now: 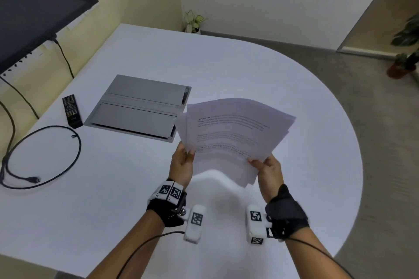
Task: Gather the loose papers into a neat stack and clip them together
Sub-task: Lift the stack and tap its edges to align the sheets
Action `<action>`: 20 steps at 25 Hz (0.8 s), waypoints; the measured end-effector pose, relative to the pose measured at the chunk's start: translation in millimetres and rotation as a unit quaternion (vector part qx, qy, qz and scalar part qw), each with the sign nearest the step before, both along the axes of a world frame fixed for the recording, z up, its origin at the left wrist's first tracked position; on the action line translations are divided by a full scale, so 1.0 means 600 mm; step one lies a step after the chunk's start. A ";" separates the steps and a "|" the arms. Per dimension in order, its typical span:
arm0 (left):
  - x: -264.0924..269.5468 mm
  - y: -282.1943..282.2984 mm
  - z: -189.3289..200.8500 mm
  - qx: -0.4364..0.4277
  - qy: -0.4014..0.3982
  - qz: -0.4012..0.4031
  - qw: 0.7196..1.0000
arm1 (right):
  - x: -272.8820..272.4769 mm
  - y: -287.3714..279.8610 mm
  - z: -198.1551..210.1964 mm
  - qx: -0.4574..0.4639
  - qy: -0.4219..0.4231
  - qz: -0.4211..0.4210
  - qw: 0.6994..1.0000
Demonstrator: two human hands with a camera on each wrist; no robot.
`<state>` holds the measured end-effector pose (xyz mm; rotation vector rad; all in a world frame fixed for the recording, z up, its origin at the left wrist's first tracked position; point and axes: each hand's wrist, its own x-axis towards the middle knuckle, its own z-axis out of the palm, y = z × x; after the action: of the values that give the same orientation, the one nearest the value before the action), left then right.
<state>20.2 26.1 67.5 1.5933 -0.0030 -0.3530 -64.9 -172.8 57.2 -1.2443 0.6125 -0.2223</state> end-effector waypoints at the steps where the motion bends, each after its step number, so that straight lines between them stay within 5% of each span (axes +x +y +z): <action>1: -0.002 -0.001 0.011 -0.016 -0.017 -0.007 1.000 | 0.001 -0.001 0.012 -0.004 -0.020 -0.011 1.000; 4: -0.016 0.004 0.022 -0.033 -0.041 -0.017 0.998 | -0.003 -0.004 0.029 -0.027 -0.048 -0.027 0.998; 12: -0.047 0.026 -0.054 0.097 -0.024 -0.034 0.994 | -0.030 0.026 -0.037 -0.044 0.022 0.018 0.999; 20: -0.027 0.024 -0.040 0.153 -0.015 -0.012 0.988 | -0.027 0.010 -0.034 -0.090 0.019 0.067 0.994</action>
<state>4.1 40.6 43.4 1.9043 0.0087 -0.3609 -80.9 -166.8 36.5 -1.4605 0.5487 -0.1434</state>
